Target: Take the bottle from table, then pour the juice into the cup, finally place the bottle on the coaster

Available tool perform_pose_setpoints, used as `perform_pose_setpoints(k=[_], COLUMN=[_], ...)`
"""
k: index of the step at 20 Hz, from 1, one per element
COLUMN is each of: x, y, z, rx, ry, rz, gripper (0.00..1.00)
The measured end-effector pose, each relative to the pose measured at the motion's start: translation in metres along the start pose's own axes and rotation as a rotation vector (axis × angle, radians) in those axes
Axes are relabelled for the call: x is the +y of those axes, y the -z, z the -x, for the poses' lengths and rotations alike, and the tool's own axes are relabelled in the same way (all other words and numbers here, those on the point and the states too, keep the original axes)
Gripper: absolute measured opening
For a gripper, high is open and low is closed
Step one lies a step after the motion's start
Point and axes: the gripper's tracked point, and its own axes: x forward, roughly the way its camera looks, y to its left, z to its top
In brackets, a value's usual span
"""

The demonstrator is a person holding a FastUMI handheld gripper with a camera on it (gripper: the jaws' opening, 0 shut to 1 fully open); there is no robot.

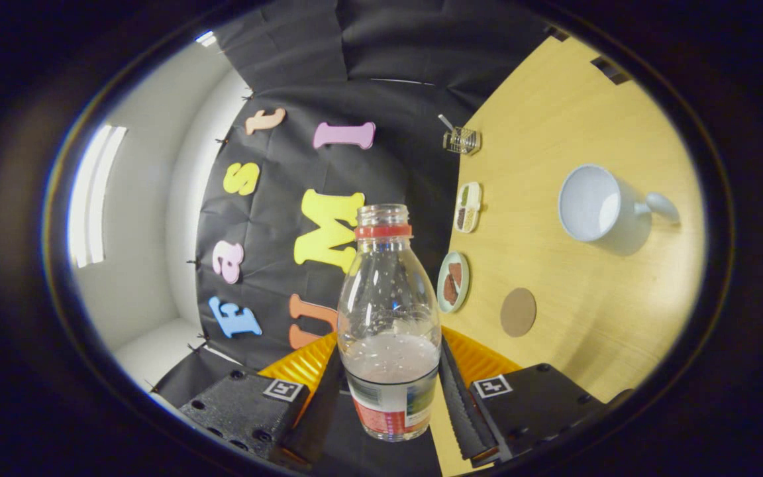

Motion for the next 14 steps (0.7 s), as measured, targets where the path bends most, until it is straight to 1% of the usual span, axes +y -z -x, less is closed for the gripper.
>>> perform_pose_setpoints(k=[3,9,14], x=[-0.0093,-0.0079,-0.0124], y=[-0.0016,-0.0049,-0.0081], z=[-0.0002,0.003,0.0041], rx=[0.002,-0.002,-0.005], ry=[0.007,-0.003,0.006], rz=[-0.049,-0.095,-0.134], gripper=[0.78,0.78,0.78])
